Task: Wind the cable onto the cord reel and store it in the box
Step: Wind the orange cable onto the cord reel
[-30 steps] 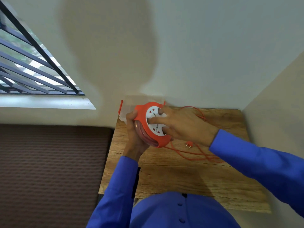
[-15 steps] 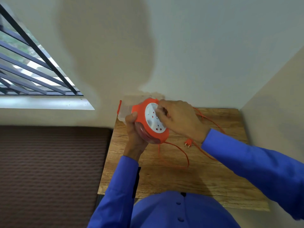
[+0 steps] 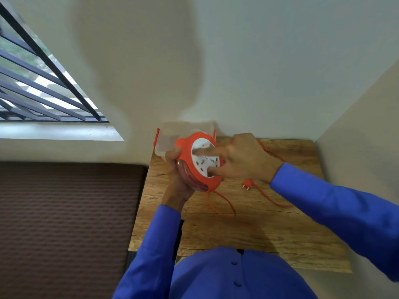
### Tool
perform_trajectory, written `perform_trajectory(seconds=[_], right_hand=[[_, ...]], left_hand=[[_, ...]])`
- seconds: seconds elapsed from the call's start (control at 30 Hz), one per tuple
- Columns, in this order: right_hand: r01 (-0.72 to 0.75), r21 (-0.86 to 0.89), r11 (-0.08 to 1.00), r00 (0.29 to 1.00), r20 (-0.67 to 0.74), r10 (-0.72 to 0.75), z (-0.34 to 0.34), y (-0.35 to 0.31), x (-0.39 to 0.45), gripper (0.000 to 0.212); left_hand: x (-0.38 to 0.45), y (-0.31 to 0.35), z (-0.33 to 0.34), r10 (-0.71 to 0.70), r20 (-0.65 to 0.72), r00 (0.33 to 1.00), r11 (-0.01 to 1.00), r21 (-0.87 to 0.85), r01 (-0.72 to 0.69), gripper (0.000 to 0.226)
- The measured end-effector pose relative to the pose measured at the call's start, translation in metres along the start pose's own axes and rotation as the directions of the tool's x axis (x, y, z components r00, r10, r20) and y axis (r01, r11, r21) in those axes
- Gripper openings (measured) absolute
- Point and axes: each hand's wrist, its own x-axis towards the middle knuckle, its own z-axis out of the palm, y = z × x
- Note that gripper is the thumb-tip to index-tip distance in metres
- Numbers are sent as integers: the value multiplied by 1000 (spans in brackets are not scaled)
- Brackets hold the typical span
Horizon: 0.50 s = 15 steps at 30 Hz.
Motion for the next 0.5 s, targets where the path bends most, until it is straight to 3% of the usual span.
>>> perform_trajectory(seconds=[0.1, 0.27, 0.33, 0.4, 0.43, 0.47, 0.5], right_hand=[[-356, 266, 896, 922, -54, 382, 11, -11, 8, 60], [-558, 479, 677, 779, 23, 626, 25, -16, 16, 78], [-462, 405, 789, 839, -89, 537, 29, -19, 10, 66], [-258, 313, 914, 920, -209, 331, 27, -20, 2, 38], [-158, 266, 951, 955, -204, 216, 24, -18, -1, 22], [-72, 222, 972, 984, -146, 106, 22, -14, -4, 19], [-10, 186, 982, 998, -64, 22, 21, -10, -6, 31]], left_hand=[[1, -3, 1, 73, -76, 994, 996, 64, -69, 87], [5, 3, 12, 134, -104, 986, 989, 76, -126, 93], [6, 8, 12, 140, -118, 983, 989, 72, -132, 88], [4, 12, 8, 144, -113, 983, 989, 51, -139, 78], [3, 14, 5, 142, -113, 984, 990, 43, -137, 76], [2, 15, 2, 130, -117, 984, 991, 38, -127, 77], [2, 16, 0, 109, -120, 987, 994, 35, -106, 80]])
